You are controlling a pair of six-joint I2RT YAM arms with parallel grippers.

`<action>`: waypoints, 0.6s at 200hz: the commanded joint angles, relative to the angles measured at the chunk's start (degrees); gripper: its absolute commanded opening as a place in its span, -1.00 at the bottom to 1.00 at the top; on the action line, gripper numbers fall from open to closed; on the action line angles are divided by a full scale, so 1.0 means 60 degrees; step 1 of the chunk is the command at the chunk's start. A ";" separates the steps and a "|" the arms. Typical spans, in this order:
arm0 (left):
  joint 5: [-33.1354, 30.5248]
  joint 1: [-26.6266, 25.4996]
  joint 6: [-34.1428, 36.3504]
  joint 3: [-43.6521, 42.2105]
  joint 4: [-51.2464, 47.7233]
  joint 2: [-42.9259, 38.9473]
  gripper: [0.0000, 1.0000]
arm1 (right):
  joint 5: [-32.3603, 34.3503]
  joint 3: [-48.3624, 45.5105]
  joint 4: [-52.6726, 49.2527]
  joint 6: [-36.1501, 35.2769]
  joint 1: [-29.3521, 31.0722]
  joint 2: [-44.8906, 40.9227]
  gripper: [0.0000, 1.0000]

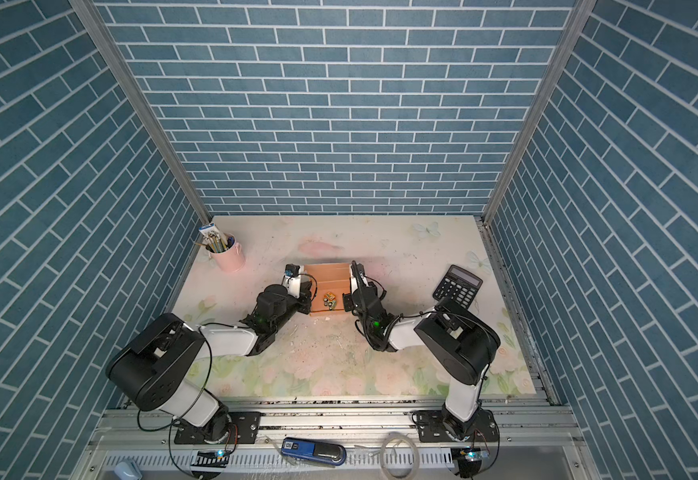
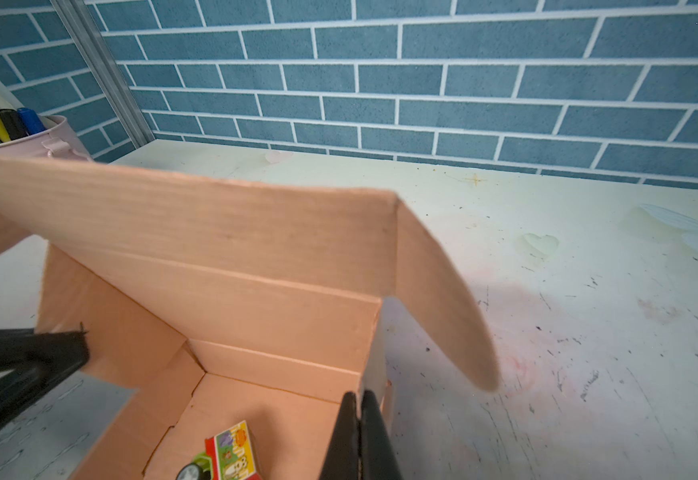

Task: Fold the paper box
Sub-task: 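Fold the lid down over the box opening with both grippers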

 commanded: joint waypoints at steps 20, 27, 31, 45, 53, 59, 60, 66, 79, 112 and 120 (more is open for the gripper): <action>0.0503 -0.0223 -0.0021 -0.0442 -0.0421 -0.0447 -1.00 | -0.0166 -0.0523 0.0252 0.0003 0.0472 0.0202 -1.00; 0.0511 -0.0222 -0.0031 -0.0517 -0.0467 -0.0529 -1.00 | -0.0178 -0.0617 0.0368 0.0003 0.0489 0.0208 -1.00; 0.0519 -0.0222 -0.0037 -0.0545 -0.0490 -0.0574 -1.00 | -0.0177 -0.0657 0.0463 0.0003 0.0498 0.0210 -1.00; 0.0513 -0.0229 -0.0073 -0.0696 -0.0589 -0.0746 -1.00 | -0.0220 -0.0898 0.0906 -0.0007 0.0522 0.0291 -1.00; 0.0514 -0.0222 -0.0106 -0.0764 -0.0630 -0.0815 -1.00 | -0.0252 -0.1022 0.1159 -0.0039 0.0563 0.0364 -1.00; 0.0538 -0.0222 -0.0131 -0.0814 -0.0656 -0.0880 -0.98 | -0.0252 -0.1106 0.1392 -0.0055 0.0568 0.0444 -1.00; 0.0532 -0.0222 -0.0135 -0.0813 -0.0669 -0.0885 -0.97 | -0.0252 -0.1117 0.1438 -0.0055 0.0571 0.0458 -1.00; 0.0555 -0.0234 -0.0180 -0.0881 -0.0695 -0.0942 -0.95 | -0.0266 -0.1205 0.1672 -0.0106 0.0580 0.0556 -1.00; 0.0610 -0.0249 -0.0276 -0.0985 -0.0761 -0.1068 -0.90 | -0.0253 -0.1405 0.2276 -0.0144 0.0602 0.0764 -1.00; 0.0817 -0.0266 -0.0412 -0.1136 -0.1284 -0.1446 -0.80 | -0.0249 -0.1606 0.2849 -0.0269 0.0658 0.1036 -1.00; 0.0873 -0.0266 -0.0440 -0.1182 -0.1364 -0.1573 -0.79 | -0.0215 -0.1679 0.3011 -0.0289 0.0655 0.1069 -1.00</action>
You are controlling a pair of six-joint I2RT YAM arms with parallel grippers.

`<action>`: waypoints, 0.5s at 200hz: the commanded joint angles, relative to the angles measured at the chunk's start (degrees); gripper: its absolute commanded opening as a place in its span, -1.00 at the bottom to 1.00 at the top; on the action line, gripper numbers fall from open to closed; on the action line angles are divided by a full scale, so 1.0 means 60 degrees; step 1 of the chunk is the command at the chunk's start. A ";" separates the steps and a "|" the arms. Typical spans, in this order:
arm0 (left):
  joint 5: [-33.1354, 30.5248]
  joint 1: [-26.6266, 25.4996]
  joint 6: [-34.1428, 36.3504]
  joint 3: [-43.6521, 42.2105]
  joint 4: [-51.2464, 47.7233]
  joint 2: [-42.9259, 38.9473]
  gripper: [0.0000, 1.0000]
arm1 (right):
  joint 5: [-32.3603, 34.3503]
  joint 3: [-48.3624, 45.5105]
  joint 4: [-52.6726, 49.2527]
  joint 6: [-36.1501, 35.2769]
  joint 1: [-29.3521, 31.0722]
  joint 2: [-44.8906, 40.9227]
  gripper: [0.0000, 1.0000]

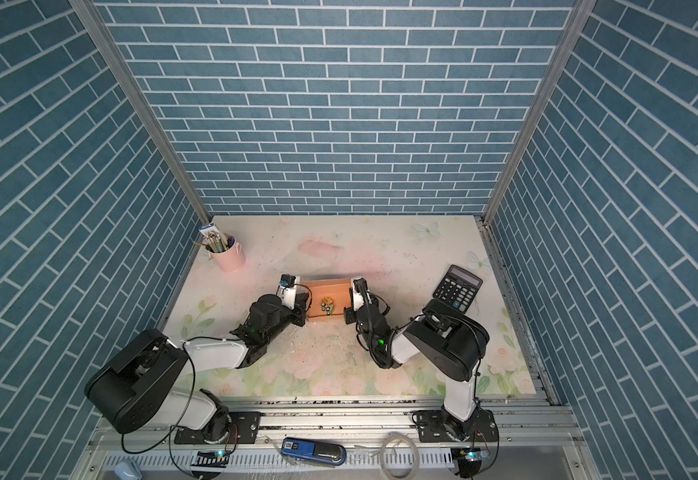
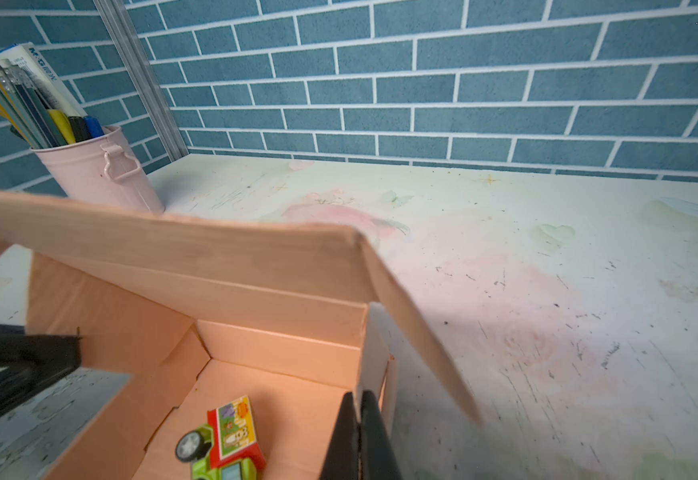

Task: Fold the paper box
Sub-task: 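Fold the lid down over the box opening with both grippers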

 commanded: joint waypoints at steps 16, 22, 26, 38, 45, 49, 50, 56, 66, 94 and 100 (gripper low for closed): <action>0.0491 -0.0113 -0.0243 -0.0261 -0.0811 -0.0659 -0.79 | -0.0312 -0.0448 0.0433 -0.0300 0.0186 0.0432 -1.00; 0.0501 -0.0120 -0.0257 -0.0298 -0.0909 -0.0768 -0.78 | -0.0314 -0.0508 0.0500 -0.0334 0.0189 0.0454 -1.00; 0.0515 -0.0113 -0.0271 -0.0316 -0.0980 -0.0836 -0.77 | -0.0327 -0.0540 0.0551 -0.0358 0.0184 0.0472 -1.00; 0.0548 -0.0113 -0.0284 -0.0372 -0.1212 -0.1068 -0.77 | -0.0347 -0.0642 0.0700 -0.0397 0.0185 0.0547 -1.00; 0.0543 -0.0113 -0.0295 -0.0389 -0.1379 -0.1200 -0.77 | -0.0356 -0.0702 0.0789 -0.0397 0.0182 0.0579 -1.00; 0.0543 -0.0113 -0.0301 -0.0404 -0.1451 -0.1273 -0.78 | -0.0357 -0.0727 0.0816 -0.0410 0.0180 0.0586 -1.00; 0.0543 -0.0113 -0.0309 -0.0418 -0.1469 -0.1292 -0.77 | -0.0365 -0.0731 0.0830 -0.0410 0.0184 0.0590 -1.00; 0.0543 -0.0113 -0.0346 -0.0451 -0.1568 -0.1401 -0.77 | -0.0390 -0.0776 0.0870 -0.0423 0.0187 0.0593 -1.00; 0.0528 -0.0113 -0.0400 -0.0486 -0.1816 -0.1607 -0.77 | -0.0437 -0.0820 0.0887 -0.0462 0.0173 0.0605 -1.00; 0.0496 -0.0113 -0.0679 -0.0737 -0.2418 -0.2285 -0.69 | -0.0574 -0.0995 0.0997 -0.0555 0.0188 0.0678 -1.00; 0.0478 -0.0113 -0.0722 -0.0782 -0.2600 -0.2465 -0.68 | -0.0577 -0.1014 0.1009 -0.0592 0.0188 0.0682 -1.00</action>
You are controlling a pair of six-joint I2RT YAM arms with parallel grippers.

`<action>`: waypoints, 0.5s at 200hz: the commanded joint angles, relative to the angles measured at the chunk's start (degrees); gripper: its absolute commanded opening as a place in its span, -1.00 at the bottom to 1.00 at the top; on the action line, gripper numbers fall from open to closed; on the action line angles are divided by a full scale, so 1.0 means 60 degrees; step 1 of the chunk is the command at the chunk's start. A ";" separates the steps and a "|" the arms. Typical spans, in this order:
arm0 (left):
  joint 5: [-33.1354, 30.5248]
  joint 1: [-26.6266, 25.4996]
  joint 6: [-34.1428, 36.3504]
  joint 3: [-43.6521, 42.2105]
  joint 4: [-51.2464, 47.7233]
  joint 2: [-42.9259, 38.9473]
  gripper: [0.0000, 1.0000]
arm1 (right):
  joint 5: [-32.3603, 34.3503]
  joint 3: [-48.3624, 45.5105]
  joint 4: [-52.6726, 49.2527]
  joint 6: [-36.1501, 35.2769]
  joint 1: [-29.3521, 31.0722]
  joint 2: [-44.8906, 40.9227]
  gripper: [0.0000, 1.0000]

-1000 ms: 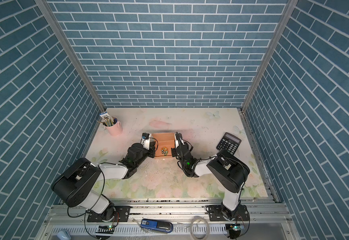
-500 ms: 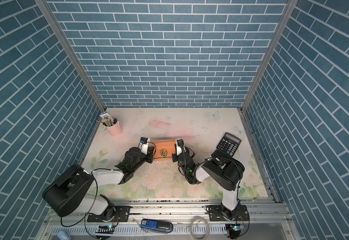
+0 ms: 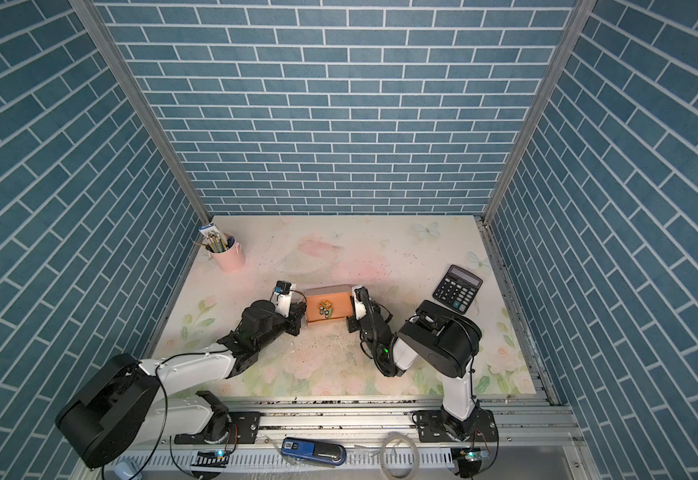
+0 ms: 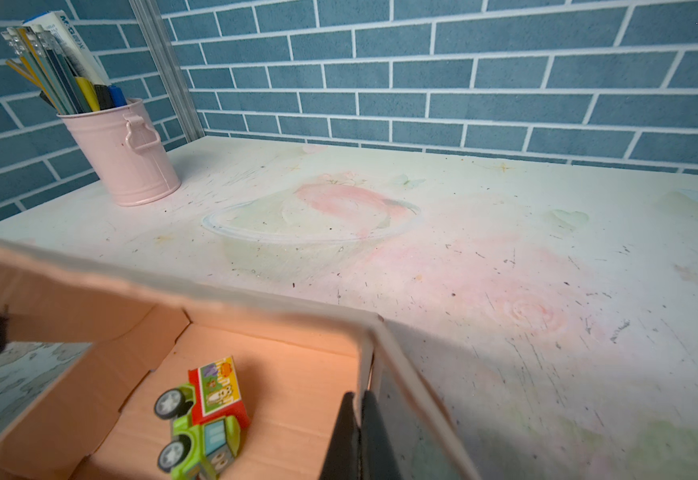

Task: Fold the paper box
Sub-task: 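Fold the lid down over the box opening with both grippers, then press the closed lid edges and nudge the box with both grippers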

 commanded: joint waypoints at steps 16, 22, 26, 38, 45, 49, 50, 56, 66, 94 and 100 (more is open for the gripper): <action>-0.0035 -0.0062 -0.0477 -0.0340 -0.1452 -0.1029 -0.62 | -0.0235 -0.0279 -0.0132 -0.0389 0.0086 0.0274 -1.00; -0.0031 -0.0062 -0.0551 -0.0384 -0.1670 -0.1232 -0.60 | -0.0263 -0.0261 -0.0135 -0.0418 0.0080 0.0281 -1.00; -0.0030 -0.0062 -0.0608 -0.0426 -0.1794 -0.1370 -0.59 | -0.0277 -0.0255 -0.0132 -0.0432 0.0086 0.0274 -1.00; -0.0124 -0.0061 -0.0798 -0.0470 -0.2232 -0.1844 -0.57 | -0.0290 -0.0257 -0.0137 -0.0449 0.0085 0.0287 -1.00; -0.0229 -0.0062 -0.0891 -0.0487 -0.2535 -0.2120 -0.56 | -0.0304 -0.0257 -0.0119 -0.0463 0.0079 0.0303 -1.00; -0.0272 -0.0062 -0.0936 -0.0483 -0.2693 -0.2287 -0.56 | -0.0329 -0.0257 -0.0118 -0.0485 0.0082 0.0317 -1.00; -0.0283 -0.0062 -0.0946 -0.0481 -0.2729 -0.2316 -0.56 | -0.0333 -0.0250 -0.0118 -0.0489 0.0084 0.0324 -1.00; -0.0444 -0.0047 -0.1049 -0.0469 -0.2983 -0.2528 -0.56 | -0.0323 -0.0265 -0.0108 -0.0500 0.0069 0.0343 -1.00; -0.0689 -0.0032 -0.1198 -0.0360 -0.3446 -0.2805 -0.55 | -0.0384 -0.0284 -0.0078 -0.0517 0.0071 0.0372 -1.00; -0.1252 0.0274 -0.1607 0.0282 -0.4616 -0.2929 -0.52 | -0.0839 -0.0290 0.0004 -0.0567 0.0025 0.0470 -1.00; -0.1252 0.0394 -0.1678 0.0418 -0.4726 -0.2851 -0.52 | -0.0986 -0.0284 0.0004 -0.0567 -0.0014 0.0504 -1.00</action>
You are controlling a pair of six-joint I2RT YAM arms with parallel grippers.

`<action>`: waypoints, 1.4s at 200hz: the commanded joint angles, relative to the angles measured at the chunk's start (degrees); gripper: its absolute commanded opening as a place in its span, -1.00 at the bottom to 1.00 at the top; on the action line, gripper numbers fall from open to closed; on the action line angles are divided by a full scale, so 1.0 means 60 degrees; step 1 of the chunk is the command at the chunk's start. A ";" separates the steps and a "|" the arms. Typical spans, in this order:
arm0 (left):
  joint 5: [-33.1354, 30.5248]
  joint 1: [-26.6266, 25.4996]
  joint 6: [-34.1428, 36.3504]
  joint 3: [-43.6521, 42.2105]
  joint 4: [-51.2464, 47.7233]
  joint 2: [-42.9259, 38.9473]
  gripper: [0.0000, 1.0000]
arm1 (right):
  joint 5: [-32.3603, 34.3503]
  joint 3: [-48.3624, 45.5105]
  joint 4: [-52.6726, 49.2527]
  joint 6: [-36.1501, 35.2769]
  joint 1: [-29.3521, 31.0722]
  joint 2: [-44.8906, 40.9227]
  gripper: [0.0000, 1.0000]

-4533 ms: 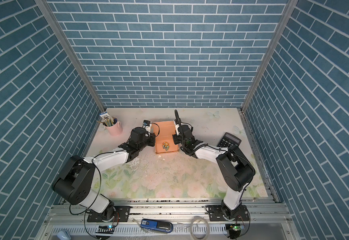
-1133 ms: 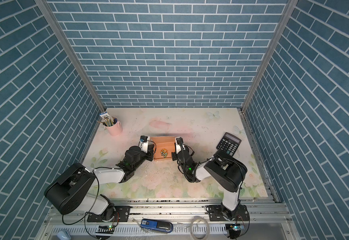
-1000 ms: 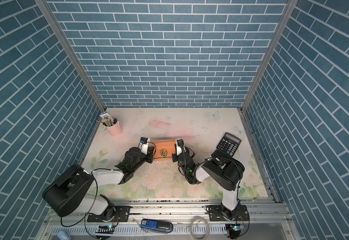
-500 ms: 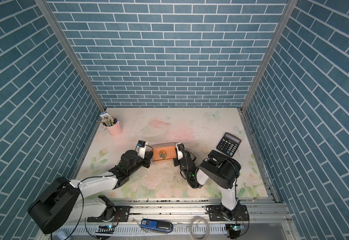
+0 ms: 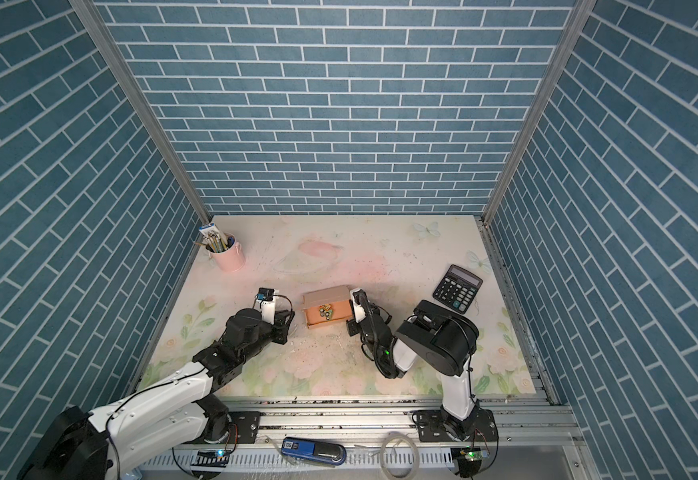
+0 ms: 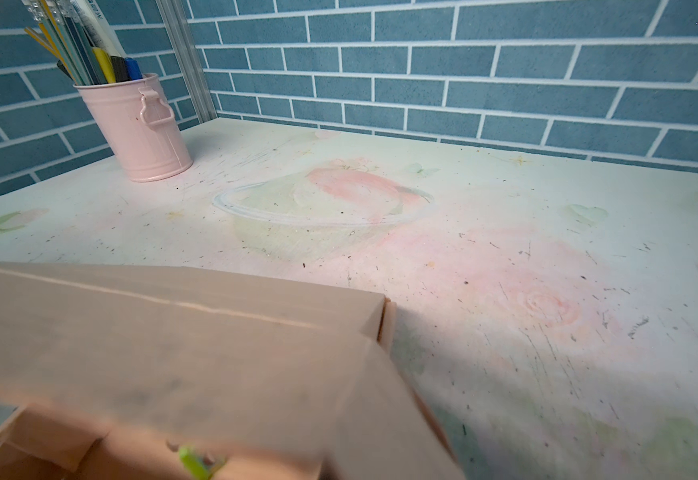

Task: Fold the paper box
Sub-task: 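Press the closed lid edges and nudge the box with both grippers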

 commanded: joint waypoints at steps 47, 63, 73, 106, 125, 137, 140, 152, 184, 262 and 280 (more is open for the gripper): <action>-0.0320 0.1264 -0.0737 0.1707 -0.1639 0.1065 -0.52 | -0.1690 0.0348 -0.0005 -0.0366 -0.0439 0.0823 -1.00; -0.0274 0.1497 -0.0742 0.2021 -0.1764 0.1321 -0.51 | -0.2011 0.0771 -0.0215 -0.0493 -0.0561 0.1036 -1.00; -0.0224 0.1661 -0.0747 0.2191 -0.1843 0.1520 -0.50 | -0.2257 0.1097 -0.0393 -0.0580 -0.0658 0.1204 -1.00; -0.0373 0.1877 -0.0729 0.2618 -0.1969 0.1882 -0.45 | -0.3142 0.2219 -0.1213 -0.0776 -0.1104 0.1683 -1.00; -0.0463 0.1916 -0.0616 0.2893 -0.2104 0.2138 -0.43 | -0.3690 0.2660 -0.1756 -0.0799 -0.1395 0.1739 -1.00; -0.0462 0.1924 -0.0549 0.3063 -0.2149 0.2296 -0.43 | -0.3954 0.2744 -0.2088 -0.0821 -0.1518 0.1620 -0.95; -0.0444 0.1922 -0.0550 0.3099 -0.2152 0.2347 -0.43 | -0.4019 0.2742 -0.2204 -0.0833 -0.1537 0.1585 -0.91; -0.0403 0.1922 -0.0534 0.3211 -0.2101 0.2510 -0.42 | -0.4042 0.2639 -0.2490 -0.0843 -0.1558 0.1319 -0.68; -0.0239 0.1924 -0.0534 0.3525 -0.1945 0.3031 -0.42 | -0.4104 0.2159 -0.3126 -0.0770 -0.1558 0.0598 -0.31; -0.0246 0.1835 -0.0415 0.4219 -0.2273 0.3462 -0.42 | -0.4104 0.1502 -0.3682 -0.0597 -0.1514 -0.0294 -0.20; -0.0401 0.1843 -0.0338 0.4419 -0.2599 0.3458 -0.42 | -0.4372 0.1280 -0.3723 -0.0529 -0.1485 -0.0509 -0.18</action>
